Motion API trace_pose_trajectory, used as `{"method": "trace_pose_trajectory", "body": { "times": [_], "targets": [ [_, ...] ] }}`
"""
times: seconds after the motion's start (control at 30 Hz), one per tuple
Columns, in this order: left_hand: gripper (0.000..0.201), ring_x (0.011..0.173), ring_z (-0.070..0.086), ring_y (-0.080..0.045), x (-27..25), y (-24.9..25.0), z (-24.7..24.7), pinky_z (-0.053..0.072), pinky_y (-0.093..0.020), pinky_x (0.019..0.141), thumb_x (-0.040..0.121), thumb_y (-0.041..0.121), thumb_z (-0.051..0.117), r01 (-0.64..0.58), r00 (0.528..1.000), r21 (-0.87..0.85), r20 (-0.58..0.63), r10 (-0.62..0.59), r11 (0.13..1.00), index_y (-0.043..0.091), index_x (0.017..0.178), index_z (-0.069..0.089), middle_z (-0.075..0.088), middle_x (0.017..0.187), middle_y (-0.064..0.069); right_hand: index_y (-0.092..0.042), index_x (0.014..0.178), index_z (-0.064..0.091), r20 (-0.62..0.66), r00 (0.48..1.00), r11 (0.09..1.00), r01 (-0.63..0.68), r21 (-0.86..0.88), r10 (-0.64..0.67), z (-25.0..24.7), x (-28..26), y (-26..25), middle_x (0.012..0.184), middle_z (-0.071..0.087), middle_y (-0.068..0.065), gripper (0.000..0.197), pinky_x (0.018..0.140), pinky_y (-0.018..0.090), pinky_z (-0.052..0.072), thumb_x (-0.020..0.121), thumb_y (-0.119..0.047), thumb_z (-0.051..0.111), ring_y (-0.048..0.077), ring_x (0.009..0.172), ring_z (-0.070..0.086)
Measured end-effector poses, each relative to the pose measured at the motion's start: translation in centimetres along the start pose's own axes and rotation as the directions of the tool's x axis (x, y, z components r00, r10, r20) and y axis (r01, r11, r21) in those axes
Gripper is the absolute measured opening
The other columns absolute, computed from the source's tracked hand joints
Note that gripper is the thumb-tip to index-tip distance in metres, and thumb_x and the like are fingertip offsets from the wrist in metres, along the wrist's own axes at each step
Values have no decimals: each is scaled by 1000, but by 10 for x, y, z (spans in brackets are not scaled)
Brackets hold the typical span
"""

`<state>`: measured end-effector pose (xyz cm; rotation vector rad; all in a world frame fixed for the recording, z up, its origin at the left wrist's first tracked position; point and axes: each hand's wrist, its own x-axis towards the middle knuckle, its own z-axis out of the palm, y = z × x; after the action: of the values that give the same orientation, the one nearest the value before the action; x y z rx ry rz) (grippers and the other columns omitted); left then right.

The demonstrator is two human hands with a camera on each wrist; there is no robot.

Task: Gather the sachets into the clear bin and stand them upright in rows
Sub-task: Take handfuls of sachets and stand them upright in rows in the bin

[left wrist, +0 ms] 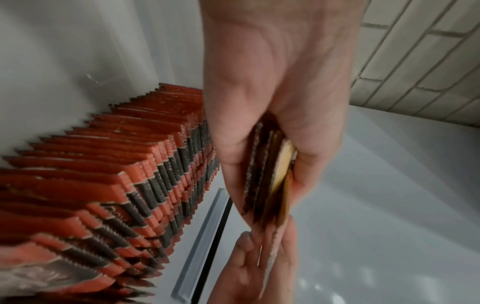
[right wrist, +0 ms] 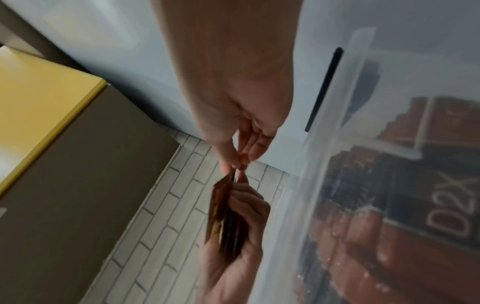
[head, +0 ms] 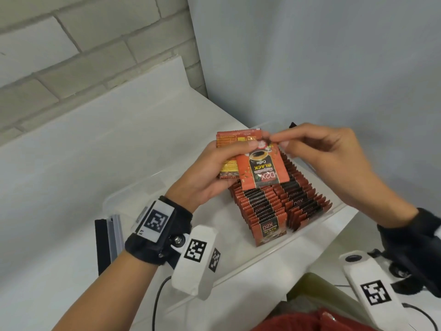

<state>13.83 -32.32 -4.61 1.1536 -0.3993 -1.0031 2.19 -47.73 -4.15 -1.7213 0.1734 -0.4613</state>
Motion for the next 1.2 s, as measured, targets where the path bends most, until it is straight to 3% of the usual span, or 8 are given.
{"method": "trace_pose_trajectory", "body": {
  "times": [0.1, 0.2, 0.3, 0.53, 0.67, 0.8, 0.97, 1.2],
  "targets": [
    [33, 98, 69, -24, 2, 2, 1, 57, -35, 85, 78, 14, 61, -68, 996, -58, -68, 64, 996, 8, 111, 64, 72, 104, -10, -20, 96, 70, -24, 993, 989, -116, 95, 118, 3, -1, 0, 84, 73, -3, 11, 73, 20, 49, 91, -19, 61, 6, 71, 61],
    [31, 103, 66, -27, 3, 0, 0, 53, -39, 93, 81, 13, 60, -138, 986, -77, -107, 130, 987, 9, 112, 65, 70, 107, -10, -17, 95, 66, 85, 971, 972, -228, 52, 223, 6, -6, -1, 76, 70, -6, 32, 70, 17, 49, 75, -41, 65, 4, 68, 62],
    [30, 104, 66, -28, 4, -2, 0, 53, -40, 92, 82, 12, 60, -171, 981, -93, -111, 160, 981, 11, 112, 65, 71, 107, -9, -16, 97, 68, 154, 954, 963, -266, 37, 257, 14, -11, -3, 85, 75, -4, 31, 74, 20, 55, 72, -34, 70, 11, 76, 70],
    [27, 97, 68, -25, 5, -2, -3, 55, -34, 87, 79, 11, 64, -181, 978, -90, -117, 170, 979, 9, 105, 65, 71, 101, -9, -5, 86, 64, 39, 951, 934, -309, 177, 307, 14, -7, 8, 77, 73, 9, 9, 74, 23, 57, 82, -11, 69, 17, 71, 68],
    [24, 95, 69, -24, 7, -2, -4, 57, -31, 81, 80, 9, 63, -161, 982, -106, -114, 149, 981, 8, 104, 64, 71, 101, -10, -6, 95, 64, -7, 950, 907, -296, 298, 312, 8, -5, 9, 74, 70, 7, 10, 71, 20, 54, 85, -6, 65, 14, 70, 64],
    [30, 89, 68, -18, 8, 0, -6, 55, -32, 85, 83, 13, 60, -176, 980, -161, -122, 157, 971, 9, 113, 64, 70, 91, -5, -11, 95, 71, 54, 961, 948, -277, 155, 271, -6, -7, 5, 85, 72, 11, 16, 72, 18, 51, 81, -19, 68, 14, 75, 62],
    [30, 75, 64, -11, 10, 0, -7, 54, -24, 75, 83, 14, 59, -169, 976, -194, -169, 137, 966, 9, 112, 64, 65, 84, -3, -21, 85, 77, 381, 896, 974, -200, -109, 227, -19, -16, -7, 87, 76, -1, 12, 75, 19, 55, 76, -22, 69, 13, 83, 71],
    [26, 80, 65, -10, 8, -1, -8, 53, -25, 80, 89, 15, 53, -148, 978, -177, -174, 117, 973, 11, 113, 65, 68, 86, -1, -30, 88, 78, 565, 815, 878, 173, -446, 127, -12, -23, 5, 84, 68, -18, 12, 70, 17, 49, 77, -34, 73, 7, 81, 65]
  ]
}}
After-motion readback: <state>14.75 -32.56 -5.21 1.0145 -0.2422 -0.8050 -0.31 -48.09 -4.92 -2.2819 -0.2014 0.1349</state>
